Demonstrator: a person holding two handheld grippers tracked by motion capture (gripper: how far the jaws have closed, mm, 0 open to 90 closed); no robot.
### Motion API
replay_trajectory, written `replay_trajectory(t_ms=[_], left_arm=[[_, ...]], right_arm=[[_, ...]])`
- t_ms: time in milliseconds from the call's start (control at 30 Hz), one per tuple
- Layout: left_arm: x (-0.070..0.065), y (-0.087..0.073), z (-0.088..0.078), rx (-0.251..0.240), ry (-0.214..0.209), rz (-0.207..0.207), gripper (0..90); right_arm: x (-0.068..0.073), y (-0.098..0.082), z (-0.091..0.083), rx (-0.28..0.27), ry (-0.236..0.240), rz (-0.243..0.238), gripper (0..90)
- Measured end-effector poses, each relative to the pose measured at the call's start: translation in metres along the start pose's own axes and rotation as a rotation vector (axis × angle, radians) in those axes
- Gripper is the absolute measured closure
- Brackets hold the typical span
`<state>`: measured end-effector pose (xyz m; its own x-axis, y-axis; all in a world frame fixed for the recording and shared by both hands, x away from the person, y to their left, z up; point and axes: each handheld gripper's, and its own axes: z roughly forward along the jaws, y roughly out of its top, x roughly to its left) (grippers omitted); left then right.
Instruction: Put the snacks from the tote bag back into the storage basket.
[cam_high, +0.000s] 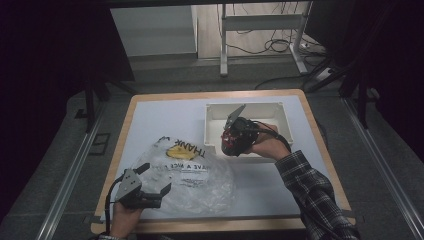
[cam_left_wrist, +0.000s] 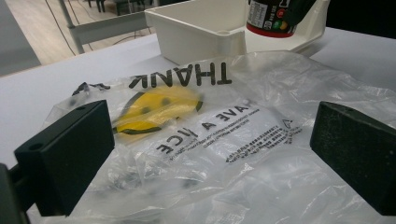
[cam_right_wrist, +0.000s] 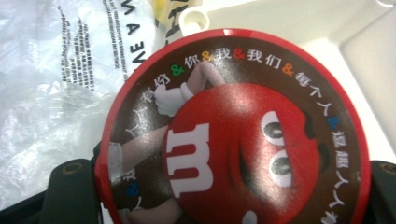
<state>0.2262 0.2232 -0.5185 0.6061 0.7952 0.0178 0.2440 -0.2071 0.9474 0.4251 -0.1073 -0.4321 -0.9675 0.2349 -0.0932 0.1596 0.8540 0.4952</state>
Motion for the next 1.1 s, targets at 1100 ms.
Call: replay_trajectory(t_ms=[1100], left_arm=[[0.0,0.0,-0.001,-0.006,0.001,0.002,0.0]], right_arm=[[-0.033,0.007,0.026,-0.011,0.007,-0.022,25.6]])
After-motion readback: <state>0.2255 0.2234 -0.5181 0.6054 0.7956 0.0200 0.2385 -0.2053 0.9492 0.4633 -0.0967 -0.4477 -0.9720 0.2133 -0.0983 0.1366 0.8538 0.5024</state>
